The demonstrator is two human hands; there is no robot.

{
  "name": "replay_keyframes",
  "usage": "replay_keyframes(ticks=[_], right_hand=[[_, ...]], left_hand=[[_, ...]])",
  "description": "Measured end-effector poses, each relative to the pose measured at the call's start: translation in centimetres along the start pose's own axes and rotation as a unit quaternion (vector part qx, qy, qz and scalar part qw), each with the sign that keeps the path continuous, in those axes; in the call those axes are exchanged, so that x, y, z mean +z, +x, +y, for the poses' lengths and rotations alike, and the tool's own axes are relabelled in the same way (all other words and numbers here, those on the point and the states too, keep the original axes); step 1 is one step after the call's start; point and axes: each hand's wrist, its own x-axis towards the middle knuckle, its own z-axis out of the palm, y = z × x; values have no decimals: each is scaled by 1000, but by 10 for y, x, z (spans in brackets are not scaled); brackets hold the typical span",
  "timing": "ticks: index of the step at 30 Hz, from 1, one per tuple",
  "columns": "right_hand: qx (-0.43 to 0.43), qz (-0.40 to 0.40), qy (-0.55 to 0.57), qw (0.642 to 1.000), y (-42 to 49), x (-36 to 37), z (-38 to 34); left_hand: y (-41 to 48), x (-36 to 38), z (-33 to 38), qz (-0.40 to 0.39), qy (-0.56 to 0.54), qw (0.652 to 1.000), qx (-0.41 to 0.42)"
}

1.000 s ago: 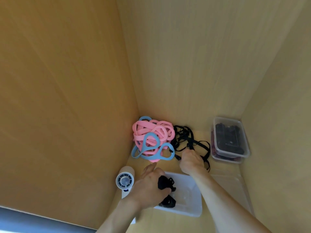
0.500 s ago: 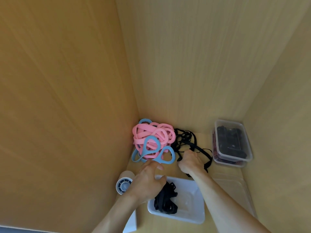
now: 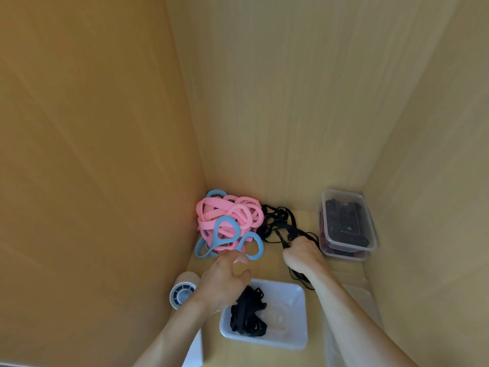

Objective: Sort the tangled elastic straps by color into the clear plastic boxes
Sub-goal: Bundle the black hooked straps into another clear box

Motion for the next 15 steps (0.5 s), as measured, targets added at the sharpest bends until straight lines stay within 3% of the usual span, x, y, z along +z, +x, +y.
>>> replay_keyframes(ticks=[7, 15], right_hand=[[-94, 15, 125, 988, -15, -39, 4], [-173, 21, 377, 910, -39, -98, -22]], left_hand=[[3, 0, 17, 5, -84, 996, -5], [15, 3, 47, 6, -132, 991, 18]])
